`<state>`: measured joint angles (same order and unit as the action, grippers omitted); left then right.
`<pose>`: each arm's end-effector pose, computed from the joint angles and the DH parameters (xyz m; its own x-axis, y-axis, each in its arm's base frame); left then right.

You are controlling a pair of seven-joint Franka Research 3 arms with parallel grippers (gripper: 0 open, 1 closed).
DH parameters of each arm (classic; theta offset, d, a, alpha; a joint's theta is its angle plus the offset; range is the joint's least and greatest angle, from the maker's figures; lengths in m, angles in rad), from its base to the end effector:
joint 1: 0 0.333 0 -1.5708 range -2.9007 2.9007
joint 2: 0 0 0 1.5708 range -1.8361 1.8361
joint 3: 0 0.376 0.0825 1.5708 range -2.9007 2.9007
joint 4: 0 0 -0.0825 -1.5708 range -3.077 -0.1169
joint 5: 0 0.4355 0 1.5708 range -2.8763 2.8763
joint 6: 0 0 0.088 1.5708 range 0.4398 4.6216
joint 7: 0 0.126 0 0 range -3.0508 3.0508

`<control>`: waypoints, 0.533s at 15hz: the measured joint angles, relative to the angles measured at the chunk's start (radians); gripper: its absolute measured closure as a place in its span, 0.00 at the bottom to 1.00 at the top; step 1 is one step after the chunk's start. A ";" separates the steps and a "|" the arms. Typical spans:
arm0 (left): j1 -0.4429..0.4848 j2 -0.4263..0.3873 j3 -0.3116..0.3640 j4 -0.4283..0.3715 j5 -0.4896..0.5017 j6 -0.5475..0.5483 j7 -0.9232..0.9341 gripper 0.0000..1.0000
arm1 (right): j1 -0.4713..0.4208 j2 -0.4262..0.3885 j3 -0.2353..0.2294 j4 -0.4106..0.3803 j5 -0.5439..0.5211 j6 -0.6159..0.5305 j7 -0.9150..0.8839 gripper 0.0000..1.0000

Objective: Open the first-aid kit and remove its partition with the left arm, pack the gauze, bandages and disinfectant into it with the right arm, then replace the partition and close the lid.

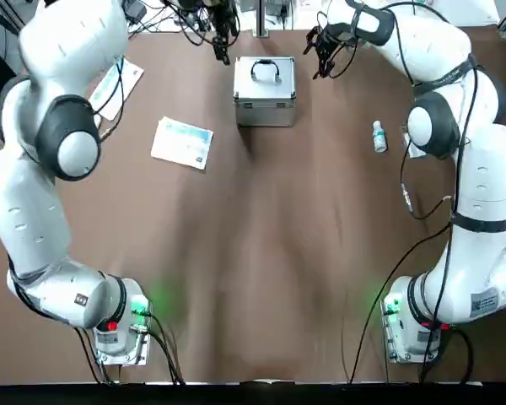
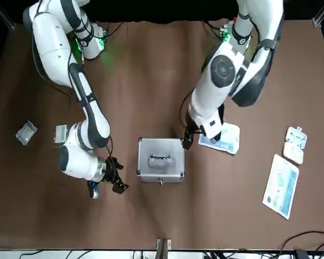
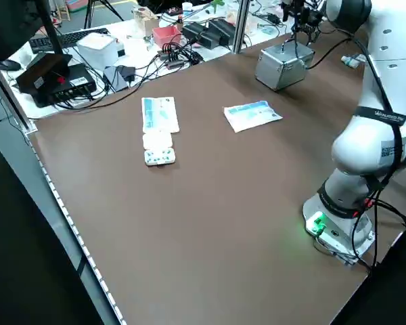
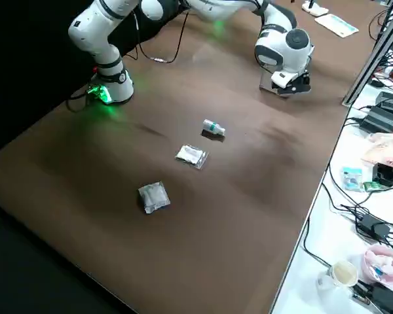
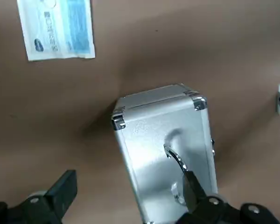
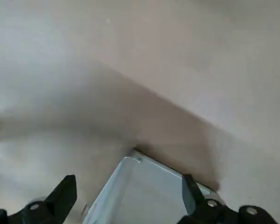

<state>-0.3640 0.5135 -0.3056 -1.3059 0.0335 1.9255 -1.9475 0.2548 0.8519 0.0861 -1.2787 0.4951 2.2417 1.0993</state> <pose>0.6585 -0.4494 0.4907 0.2555 0.9545 -0.1537 0.9662 -0.2467 0.0747 0.8053 0.2871 0.2493 0.4734 -0.7872 -0.3954 -0.8806 -0.4113 -0.2354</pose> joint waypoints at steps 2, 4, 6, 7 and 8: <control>-0.090 0.035 0.082 0.028 0.000 0.006 -0.078 0.00 | 0.017 0.022 0.001 0.015 0.001 0.002 0.043 0.00; -0.171 0.071 0.151 0.054 0.000 0.024 -0.154 0.00 | 0.029 0.045 0.001 0.036 0.001 0.002 0.073 0.00; -0.217 0.104 0.185 0.072 0.000 0.062 -0.225 0.00 | 0.041 0.077 0.002 0.061 0.002 0.003 0.098 0.00; -0.217 0.109 0.186 0.075 0.000 0.075 -0.230 0.00 | 0.044 0.086 0.002 0.067 0.003 0.003 0.101 0.00; -0.216 0.113 0.188 0.077 0.000 0.087 -0.231 0.00 | 0.048 0.094 0.003 0.073 0.005 0.003 0.104 0.00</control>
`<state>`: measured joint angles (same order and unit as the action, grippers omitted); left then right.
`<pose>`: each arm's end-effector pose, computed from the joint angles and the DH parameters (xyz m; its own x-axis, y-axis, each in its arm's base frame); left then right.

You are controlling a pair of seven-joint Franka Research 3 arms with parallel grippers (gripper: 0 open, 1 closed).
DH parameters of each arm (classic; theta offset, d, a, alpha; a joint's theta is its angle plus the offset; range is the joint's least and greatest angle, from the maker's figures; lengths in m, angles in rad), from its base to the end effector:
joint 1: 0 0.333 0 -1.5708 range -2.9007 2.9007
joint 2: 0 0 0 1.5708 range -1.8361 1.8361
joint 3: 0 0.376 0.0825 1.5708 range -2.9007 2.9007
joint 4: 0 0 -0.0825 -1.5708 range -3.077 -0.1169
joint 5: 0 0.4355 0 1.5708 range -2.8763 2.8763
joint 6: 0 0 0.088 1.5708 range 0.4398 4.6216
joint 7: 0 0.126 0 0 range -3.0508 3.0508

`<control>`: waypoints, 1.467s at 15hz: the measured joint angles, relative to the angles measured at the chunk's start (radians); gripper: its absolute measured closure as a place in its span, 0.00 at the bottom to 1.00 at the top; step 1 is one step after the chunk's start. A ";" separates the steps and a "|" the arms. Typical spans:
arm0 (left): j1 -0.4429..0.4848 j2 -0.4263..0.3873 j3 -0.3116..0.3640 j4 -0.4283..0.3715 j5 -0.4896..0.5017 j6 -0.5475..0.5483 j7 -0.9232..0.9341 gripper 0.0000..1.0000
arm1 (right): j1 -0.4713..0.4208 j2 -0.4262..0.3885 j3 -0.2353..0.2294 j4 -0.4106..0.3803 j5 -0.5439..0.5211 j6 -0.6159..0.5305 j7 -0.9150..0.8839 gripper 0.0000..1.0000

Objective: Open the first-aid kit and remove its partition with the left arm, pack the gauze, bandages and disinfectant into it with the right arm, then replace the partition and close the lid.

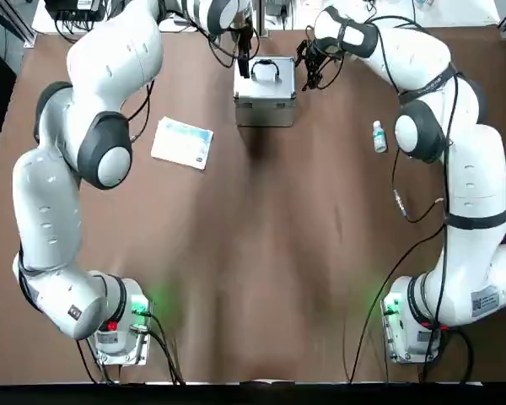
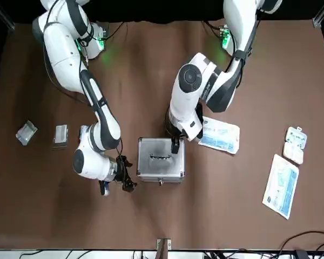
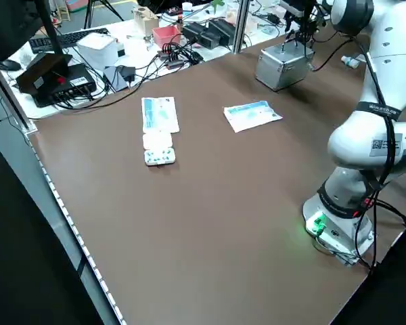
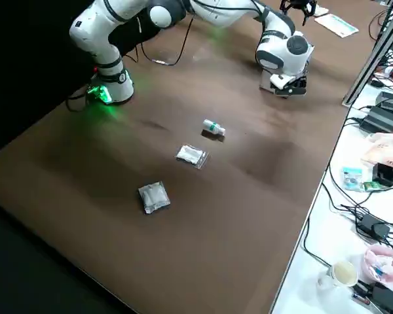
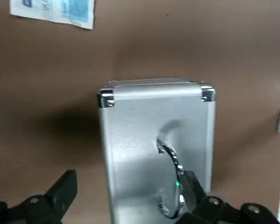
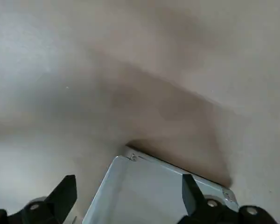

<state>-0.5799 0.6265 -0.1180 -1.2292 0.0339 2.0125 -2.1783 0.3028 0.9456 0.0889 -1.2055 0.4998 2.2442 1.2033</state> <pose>0.6575 -0.5143 0.4377 0.0807 0.9893 -0.1212 0.9916 -0.0674 0.1104 0.8007 0.3288 0.2070 0.4041 -0.8078 -0.4291 -0.9146 -0.3644 -0.1752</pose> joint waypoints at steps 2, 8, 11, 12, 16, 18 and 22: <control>0.001 0.012 0.000 0.001 0.000 0.016 0.000 0.00 | 0.008 0.017 0.003 0.014 0.023 0.000 0.002 0.00; -0.017 0.056 -0.002 0.002 0.000 0.078 0.000 0.00 | 0.012 0.061 0.018 0.055 0.085 -0.006 0.004 0.00; -0.033 0.078 -0.001 0.003 0.000 0.106 -0.001 0.00 | 0.008 0.065 0.016 0.057 0.111 -0.014 0.004 0.00; -0.038 0.084 -0.001 0.003 0.000 0.114 -0.001 0.00 | 0.008 0.066 0.016 0.058 0.111 -0.015 0.003 0.00; -0.041 0.092 0.000 0.004 0.000 0.136 -0.001 0.00 | 0.009 0.071 0.016 0.063 0.112 -0.022 -0.018 0.00; -0.041 0.096 0.003 0.004 0.000 0.157 -0.001 0.00 | 0.009 0.078 0.016 0.070 0.112 -0.036 -0.059 0.00; -0.041 0.102 0.018 0.005 0.002 0.212 0.004 0.00 | 0.008 0.082 0.015 0.075 0.114 -0.037 -0.088 0.00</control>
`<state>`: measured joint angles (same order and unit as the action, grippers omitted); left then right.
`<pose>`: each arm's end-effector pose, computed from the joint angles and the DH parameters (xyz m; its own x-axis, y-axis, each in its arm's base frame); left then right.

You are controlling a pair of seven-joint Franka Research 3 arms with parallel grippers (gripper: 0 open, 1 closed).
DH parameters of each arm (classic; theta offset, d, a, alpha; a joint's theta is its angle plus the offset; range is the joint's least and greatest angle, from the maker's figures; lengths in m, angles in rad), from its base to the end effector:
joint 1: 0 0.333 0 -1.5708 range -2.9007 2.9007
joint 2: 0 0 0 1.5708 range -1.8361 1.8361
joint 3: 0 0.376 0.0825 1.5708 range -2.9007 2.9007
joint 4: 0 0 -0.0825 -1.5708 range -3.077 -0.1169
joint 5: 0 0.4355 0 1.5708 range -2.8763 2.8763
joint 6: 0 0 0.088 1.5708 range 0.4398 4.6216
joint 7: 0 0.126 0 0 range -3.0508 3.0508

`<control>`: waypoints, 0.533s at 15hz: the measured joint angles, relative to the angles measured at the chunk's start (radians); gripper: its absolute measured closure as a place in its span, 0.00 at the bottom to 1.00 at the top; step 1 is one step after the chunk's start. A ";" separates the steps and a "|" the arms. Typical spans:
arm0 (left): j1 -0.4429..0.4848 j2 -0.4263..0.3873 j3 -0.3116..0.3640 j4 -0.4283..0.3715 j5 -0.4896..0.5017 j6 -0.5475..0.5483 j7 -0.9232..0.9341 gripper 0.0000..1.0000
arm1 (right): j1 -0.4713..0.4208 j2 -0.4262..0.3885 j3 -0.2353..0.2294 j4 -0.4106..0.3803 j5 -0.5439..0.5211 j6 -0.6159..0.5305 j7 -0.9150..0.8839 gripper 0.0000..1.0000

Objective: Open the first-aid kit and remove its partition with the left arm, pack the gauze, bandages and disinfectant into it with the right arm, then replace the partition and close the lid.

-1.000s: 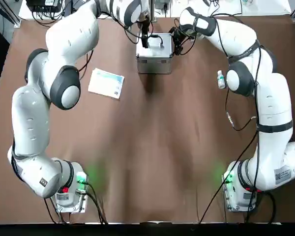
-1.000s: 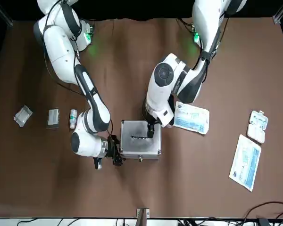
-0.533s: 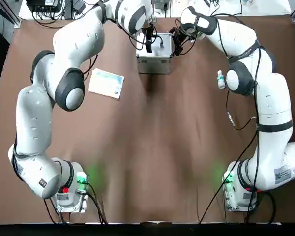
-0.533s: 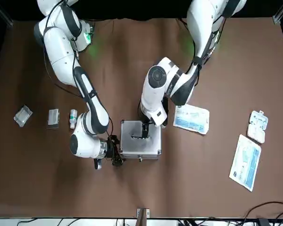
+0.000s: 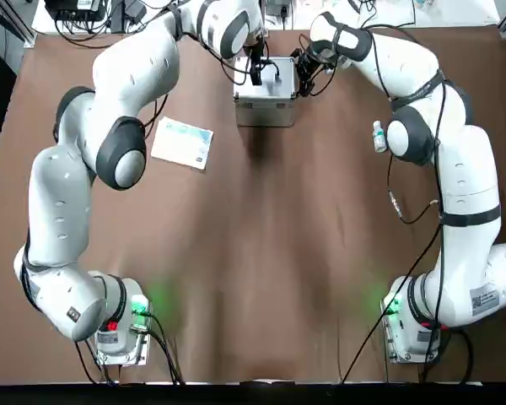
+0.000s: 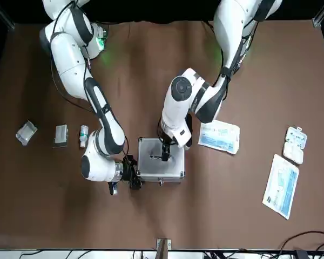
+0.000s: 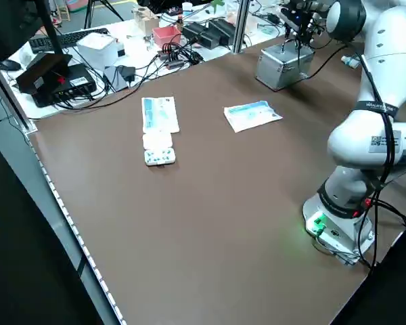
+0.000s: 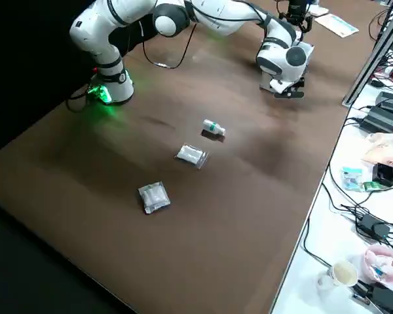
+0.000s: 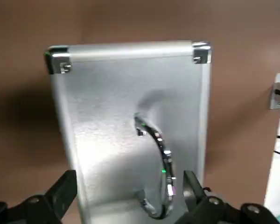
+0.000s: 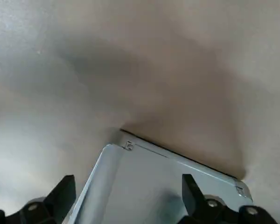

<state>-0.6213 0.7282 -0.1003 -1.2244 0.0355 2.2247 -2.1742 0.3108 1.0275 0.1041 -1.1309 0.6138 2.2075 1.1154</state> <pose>0.6668 -0.5514 0.3773 0.1183 0.9762 -0.1819 0.9756 -0.0802 0.2046 0.7996 0.3507 0.1752 0.4189 -0.7407 -0.5253 -0.9054 -0.3844 -0.1801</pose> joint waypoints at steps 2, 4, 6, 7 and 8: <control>0.000 0.006 0.004 0.000 0.000 0.014 0.015 0.00 | 0.000 0.000 0.000 0.001 0.000 -0.002 -0.005 0.00; -0.004 0.015 0.004 0.000 0.001 0.020 0.022 0.00 | 0.000 0.001 -0.001 0.002 0.000 -0.003 -0.012 0.00; -0.012 0.023 0.004 0.000 0.001 0.023 0.022 0.00 | 0.000 0.001 -0.002 0.003 0.000 -0.008 -0.017 0.00; -0.015 0.026 0.004 0.000 0.001 0.024 0.022 0.00 | -0.001 0.001 -0.003 0.004 0.000 -0.013 -0.019 0.00; -0.017 0.027 0.004 0.001 0.001 0.026 0.022 0.00 | -0.001 0.001 -0.004 0.005 0.000 -0.022 -0.020 0.00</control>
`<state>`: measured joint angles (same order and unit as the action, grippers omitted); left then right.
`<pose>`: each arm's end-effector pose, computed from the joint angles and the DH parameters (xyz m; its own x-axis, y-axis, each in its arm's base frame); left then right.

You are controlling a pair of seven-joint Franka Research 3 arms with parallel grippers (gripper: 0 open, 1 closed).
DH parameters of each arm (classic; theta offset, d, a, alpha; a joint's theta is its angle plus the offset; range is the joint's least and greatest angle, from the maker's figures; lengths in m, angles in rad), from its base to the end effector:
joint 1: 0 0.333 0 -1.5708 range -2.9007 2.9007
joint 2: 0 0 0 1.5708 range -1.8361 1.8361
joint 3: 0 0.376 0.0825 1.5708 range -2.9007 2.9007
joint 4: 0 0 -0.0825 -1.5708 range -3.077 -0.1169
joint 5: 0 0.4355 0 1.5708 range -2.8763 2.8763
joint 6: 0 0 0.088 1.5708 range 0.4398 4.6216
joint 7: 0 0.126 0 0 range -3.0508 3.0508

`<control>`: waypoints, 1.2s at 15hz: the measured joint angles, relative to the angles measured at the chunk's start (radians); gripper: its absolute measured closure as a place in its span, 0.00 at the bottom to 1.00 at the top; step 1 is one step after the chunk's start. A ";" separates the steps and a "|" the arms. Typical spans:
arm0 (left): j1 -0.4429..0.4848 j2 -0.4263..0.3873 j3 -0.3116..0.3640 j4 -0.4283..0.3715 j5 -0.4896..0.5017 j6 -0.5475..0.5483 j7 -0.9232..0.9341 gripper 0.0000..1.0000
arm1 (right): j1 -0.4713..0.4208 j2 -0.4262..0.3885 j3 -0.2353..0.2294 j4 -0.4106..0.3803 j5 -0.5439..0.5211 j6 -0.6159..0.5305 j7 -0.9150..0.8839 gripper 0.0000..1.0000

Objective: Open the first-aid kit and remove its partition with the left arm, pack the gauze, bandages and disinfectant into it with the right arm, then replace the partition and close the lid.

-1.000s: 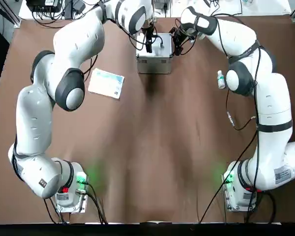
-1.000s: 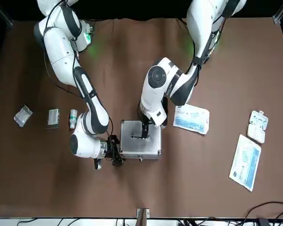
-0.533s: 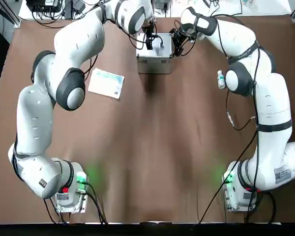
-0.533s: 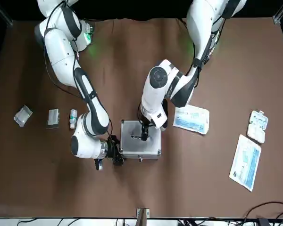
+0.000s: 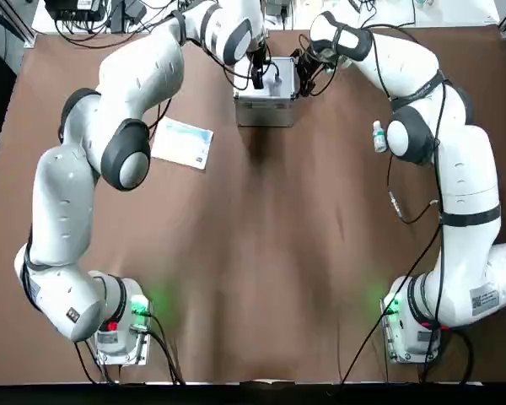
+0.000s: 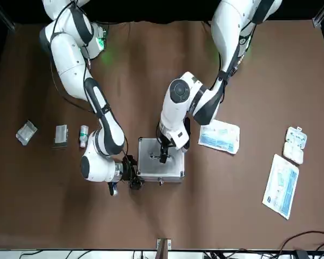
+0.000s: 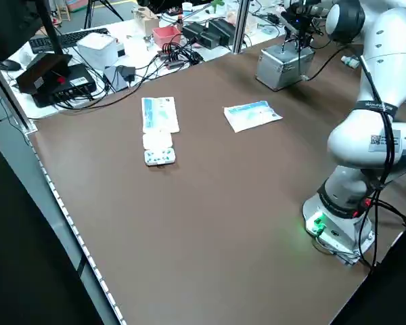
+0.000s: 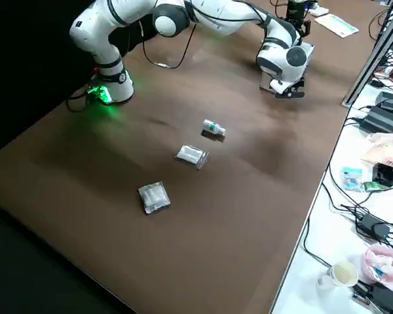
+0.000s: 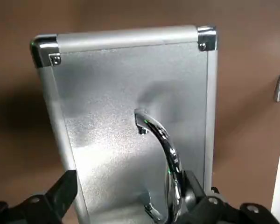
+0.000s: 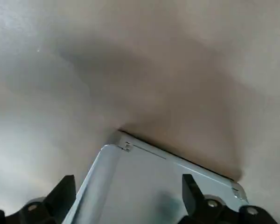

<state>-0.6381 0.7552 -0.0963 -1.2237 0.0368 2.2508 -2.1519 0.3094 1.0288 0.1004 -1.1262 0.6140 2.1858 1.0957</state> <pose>0.6619 -0.5628 0.3573 0.1533 0.9724 -0.1758 0.9711 -0.1153 0.2092 0.7992 0.3488 0.1747 0.4352 -0.7300 -0.5270 -0.8963 -0.4064 -0.1773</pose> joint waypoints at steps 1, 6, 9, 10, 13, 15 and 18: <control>0.000 0.000 0.000 0.000 0.000 0.001 0.000 0.06 | -0.001 0.000 -0.001 0.000 0.000 -0.009 -0.001 0.00; 0.000 0.001 0.003 0.003 0.001 0.001 0.000 0.19 | -0.001 0.001 -0.001 0.002 0.001 -0.014 -0.002 0.00; 0.000 0.003 0.003 0.003 0.001 0.001 0.001 0.30 | -0.001 0.001 -0.001 0.002 0.004 -0.015 -0.001 0.00; 0.000 0.003 0.003 0.004 0.001 0.001 0.001 0.38 | -0.001 0.001 -0.002 0.002 0.008 -0.015 0.002 0.00; 0.000 0.003 0.003 0.010 0.001 0.001 0.001 0.67 | -0.001 0.004 -0.006 0.002 0.047 -0.022 0.014 0.00; 0.000 0.003 0.003 0.013 0.001 0.001 0.002 0.71 | -0.001 0.004 -0.007 0.002 0.053 -0.024 0.020 0.00; 0.000 0.002 0.003 0.017 0.001 0.001 0.004 0.70 | -0.001 0.004 -0.007 0.002 0.054 -0.024 0.026 0.00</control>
<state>-0.6382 0.7577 -0.0937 -1.2064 0.0375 2.2521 -2.1483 0.3080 1.0328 0.0937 -1.1245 0.6677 2.1617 1.1213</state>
